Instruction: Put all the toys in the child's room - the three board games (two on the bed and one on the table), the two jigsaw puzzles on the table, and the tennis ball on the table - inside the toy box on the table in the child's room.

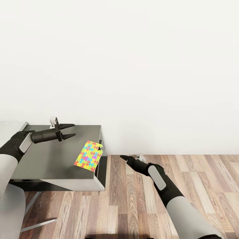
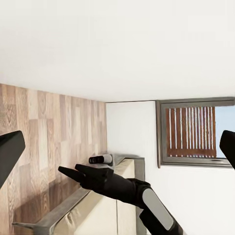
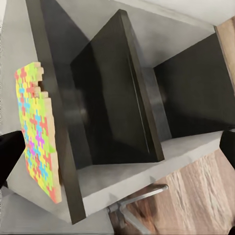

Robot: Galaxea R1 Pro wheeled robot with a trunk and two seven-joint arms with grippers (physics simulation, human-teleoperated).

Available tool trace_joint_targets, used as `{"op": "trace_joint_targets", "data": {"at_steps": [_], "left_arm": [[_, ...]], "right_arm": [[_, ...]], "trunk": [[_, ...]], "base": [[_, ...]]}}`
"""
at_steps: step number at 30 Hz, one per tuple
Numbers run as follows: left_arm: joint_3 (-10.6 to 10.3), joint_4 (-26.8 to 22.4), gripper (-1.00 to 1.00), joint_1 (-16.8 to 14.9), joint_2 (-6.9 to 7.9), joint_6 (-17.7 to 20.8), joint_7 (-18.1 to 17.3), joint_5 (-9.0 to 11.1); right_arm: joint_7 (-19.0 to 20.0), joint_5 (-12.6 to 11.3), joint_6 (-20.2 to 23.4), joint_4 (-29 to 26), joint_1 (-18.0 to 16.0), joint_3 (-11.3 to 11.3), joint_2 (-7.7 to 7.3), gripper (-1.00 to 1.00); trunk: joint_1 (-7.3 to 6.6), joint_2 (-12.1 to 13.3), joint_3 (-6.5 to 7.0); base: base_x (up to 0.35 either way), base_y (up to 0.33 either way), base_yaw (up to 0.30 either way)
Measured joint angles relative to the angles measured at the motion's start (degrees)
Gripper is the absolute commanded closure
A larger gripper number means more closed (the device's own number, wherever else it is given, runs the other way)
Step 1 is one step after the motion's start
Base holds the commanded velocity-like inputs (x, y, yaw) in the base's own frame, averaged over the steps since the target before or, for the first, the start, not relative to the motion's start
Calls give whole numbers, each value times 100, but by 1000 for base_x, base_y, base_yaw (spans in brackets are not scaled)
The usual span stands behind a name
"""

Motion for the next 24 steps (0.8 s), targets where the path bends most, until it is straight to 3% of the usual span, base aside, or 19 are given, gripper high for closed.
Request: {"op": "trace_joint_targets", "data": {"at_steps": [6, 10, 24], "left_arm": [[0, -2, -100, 0, 0, 0, -1, 1], [0, -3, -100, 0, 2, 0, -4, 1], [0, 3, -100, 2, 9, -9, -230, -8]], "right_arm": [[60, -10, 10, 32, 0, 332, 136, -100], [199, -6, 9, 36, 0, 432, 164, -100], [407, 12, -4, 33, 0, 493, 190, -100]], "trunk": [[0, 0, 0], [0, 0, 0], [-1, 0, 0]], "base": [[0, 0, 0], [0, 0, 0], [16, 4, 0]]}}
